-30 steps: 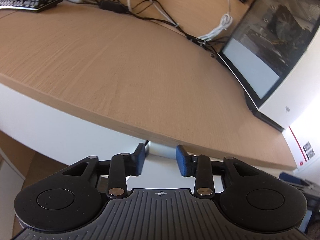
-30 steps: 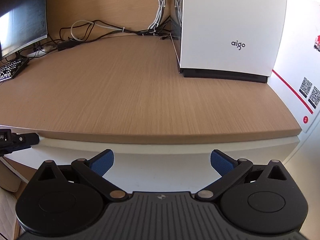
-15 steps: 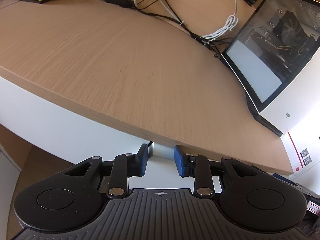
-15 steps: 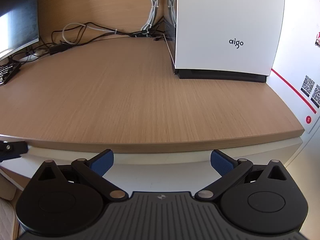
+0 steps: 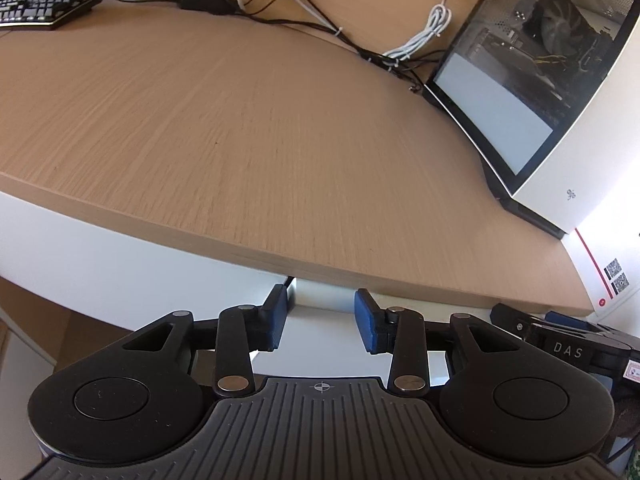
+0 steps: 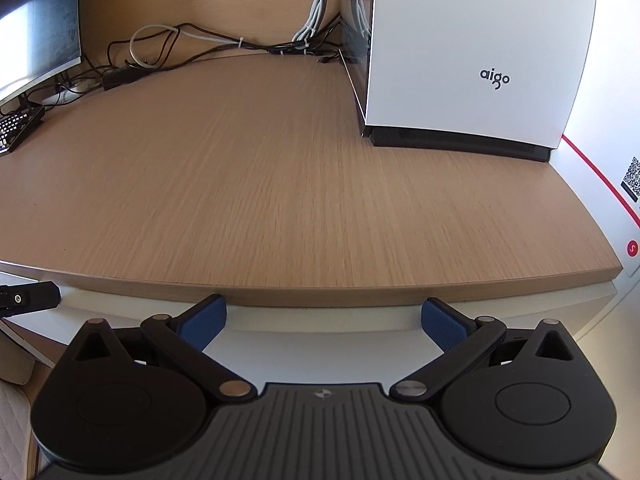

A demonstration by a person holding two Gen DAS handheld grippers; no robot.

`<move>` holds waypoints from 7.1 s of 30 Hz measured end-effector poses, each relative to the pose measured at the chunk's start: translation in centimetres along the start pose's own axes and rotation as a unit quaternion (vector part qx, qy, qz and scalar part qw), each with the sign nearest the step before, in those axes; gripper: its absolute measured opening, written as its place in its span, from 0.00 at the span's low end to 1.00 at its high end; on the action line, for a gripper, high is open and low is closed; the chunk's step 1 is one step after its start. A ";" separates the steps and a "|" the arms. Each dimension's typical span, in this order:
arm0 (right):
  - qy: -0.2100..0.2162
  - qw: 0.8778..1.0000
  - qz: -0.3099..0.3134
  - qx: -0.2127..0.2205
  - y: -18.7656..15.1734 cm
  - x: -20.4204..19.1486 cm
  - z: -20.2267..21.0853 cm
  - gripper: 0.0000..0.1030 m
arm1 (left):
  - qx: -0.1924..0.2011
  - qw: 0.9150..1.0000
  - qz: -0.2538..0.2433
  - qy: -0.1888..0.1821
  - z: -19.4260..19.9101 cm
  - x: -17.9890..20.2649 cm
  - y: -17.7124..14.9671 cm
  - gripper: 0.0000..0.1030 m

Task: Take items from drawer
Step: 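Move the left gripper down to the white drawer front, then pull the white drawer open with the left gripper, then reach into the drawer and grasp the white lace tissue with the left gripper, then lift the tissue with the left gripper while the right gripper grasps the orange cup toy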

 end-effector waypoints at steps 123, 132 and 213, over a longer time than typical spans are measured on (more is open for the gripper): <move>0.044 0.996 0.046 -0.059 -11.1 6.2 9.1 1.00 | -0.202 0.908 -0.366 0.026 -2.0 12.8 -6.3 0.28; 0.065 0.992 0.056 -0.094 -10.4 6.5 9.2 0.97 | -0.252 0.951 -0.175 -0.036 -8.4 16.5 -4.1 0.28; 0.057 0.987 0.087 -0.124 4.1 8.2 -7.8 0.53 | -0.199 0.966 -0.162 -0.042 -1.1 10.9 -2.5 0.10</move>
Point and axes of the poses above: each gripper's, at about its wrist camera, not at the fingertips, and z roughly against the way its jaws point, x to its right, y to its top, the point moved 3 cm from there along -z, roughly the way its jaws point, and after that the axes turned 7 degrees about -x, right-handed, at the moved point
